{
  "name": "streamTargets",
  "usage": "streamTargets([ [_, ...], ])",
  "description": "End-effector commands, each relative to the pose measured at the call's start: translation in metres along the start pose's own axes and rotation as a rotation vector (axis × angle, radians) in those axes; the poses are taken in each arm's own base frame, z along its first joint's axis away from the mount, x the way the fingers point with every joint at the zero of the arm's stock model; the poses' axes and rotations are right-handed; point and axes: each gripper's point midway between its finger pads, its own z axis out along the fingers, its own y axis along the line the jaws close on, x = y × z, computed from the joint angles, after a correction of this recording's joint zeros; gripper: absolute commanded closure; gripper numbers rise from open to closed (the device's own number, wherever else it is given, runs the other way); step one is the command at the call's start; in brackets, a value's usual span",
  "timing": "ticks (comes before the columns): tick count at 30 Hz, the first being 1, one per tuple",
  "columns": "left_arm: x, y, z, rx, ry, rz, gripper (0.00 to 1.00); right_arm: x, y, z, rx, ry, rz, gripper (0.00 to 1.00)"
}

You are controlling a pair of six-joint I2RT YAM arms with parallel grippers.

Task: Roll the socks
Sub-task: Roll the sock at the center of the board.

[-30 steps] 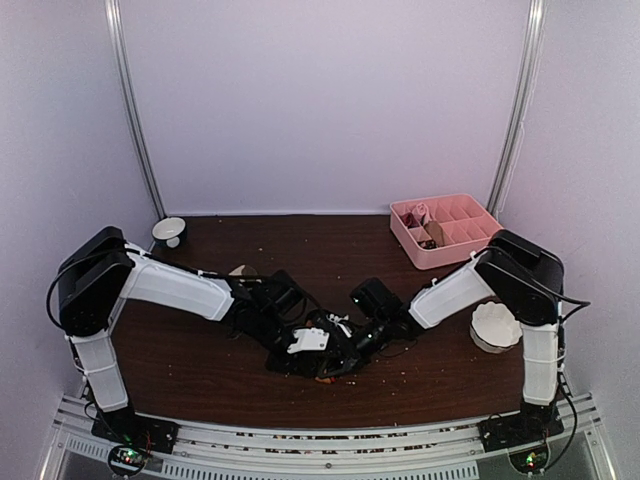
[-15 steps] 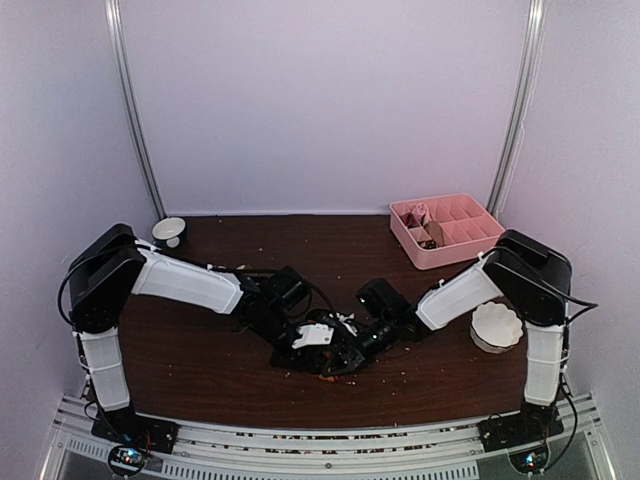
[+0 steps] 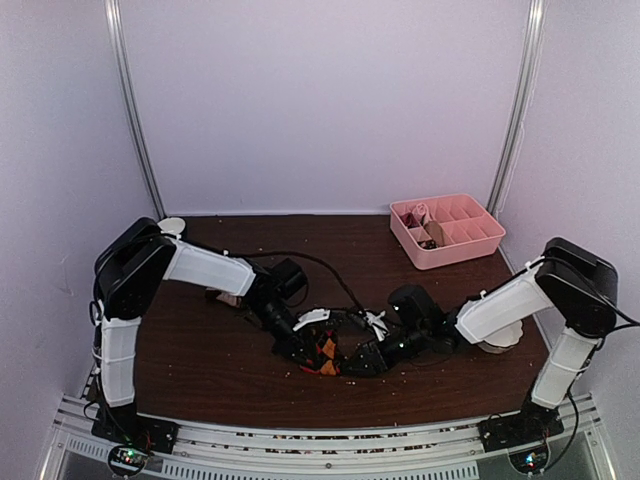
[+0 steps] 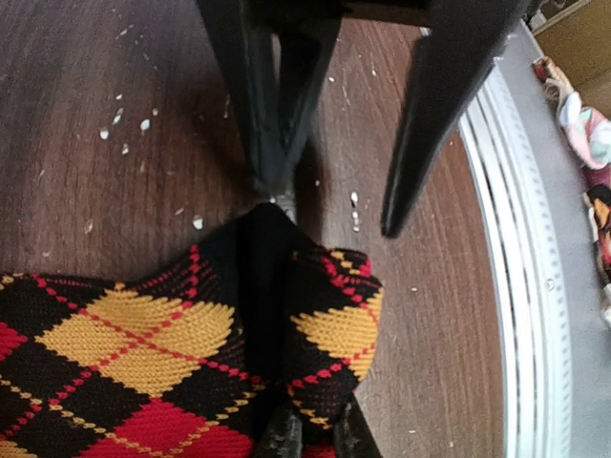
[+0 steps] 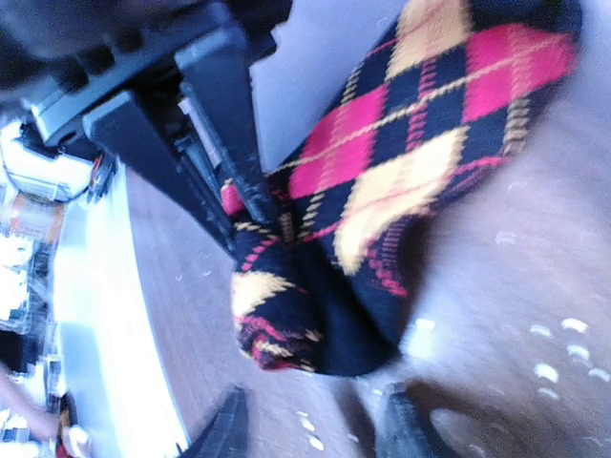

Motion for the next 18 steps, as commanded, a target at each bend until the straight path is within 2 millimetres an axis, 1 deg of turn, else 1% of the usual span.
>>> streamTargets([
  [1,0.068,0.01,0.017,0.034,0.183,-0.261,1.0,-0.027,-0.015,-0.027,0.167,-0.177,-0.101,0.16],
  [2,0.069,0.011,0.018,0.045,0.179,-0.279,1.0,-0.03,-0.017,-0.035,0.203,-0.21,-0.12,0.02],
  [3,0.07,0.011,0.018,0.056,0.173,-0.291,1.0,-0.035,-0.02,-0.044,0.25,-0.25,-0.135,0.0],
  [5,0.072,0.012,0.019,0.067,0.166,-0.312,1.0,-0.043,-0.036,-0.066,0.391,-0.315,-0.129,0.0],
  [6,0.072,0.013,0.018,0.075,0.157,-0.324,1.0,-0.051,-0.051,-0.086,0.521,-0.382,-0.096,0.0],
  [8,0.074,0.013,0.019,0.085,0.151,-0.34,1.0,-0.05,-0.076,-0.11,0.682,-0.445,0.003,0.0],
  [10,0.074,0.012,0.02,0.099,0.144,-0.348,1.0,-0.044,-0.091,-0.12,0.703,-0.49,0.081,0.0],
  [11,0.074,0.011,0.02,0.106,0.141,-0.352,1.0,-0.044,-0.094,-0.119,0.675,-0.489,0.098,0.0],
  [12,0.074,0.01,0.021,0.112,0.139,-0.353,1.0,-0.046,-0.09,-0.116,0.647,-0.469,0.059,0.0],
  [14,0.076,0.009,0.023,0.127,0.135,-0.359,1.0,-0.052,-0.068,-0.115,0.642,-0.501,-0.094,0.0],
  [15,0.076,0.007,0.024,0.141,0.129,-0.36,1.0,-0.055,-0.05,-0.116,0.632,-0.541,-0.214,0.0],
  [16,0.075,0.005,0.025,0.155,0.123,-0.357,1.0,-0.049,-0.029,-0.112,0.6,-0.558,-0.355,0.0],
  [17,0.075,0.003,0.025,0.166,0.117,-0.358,1.0,-0.043,-0.004,-0.106,0.536,-0.575,-0.494,0.01],
  [18,0.075,0.002,0.025,0.172,0.114,-0.357,1.0,-0.037,0.008,-0.102,0.494,-0.573,-0.581,0.04],
])
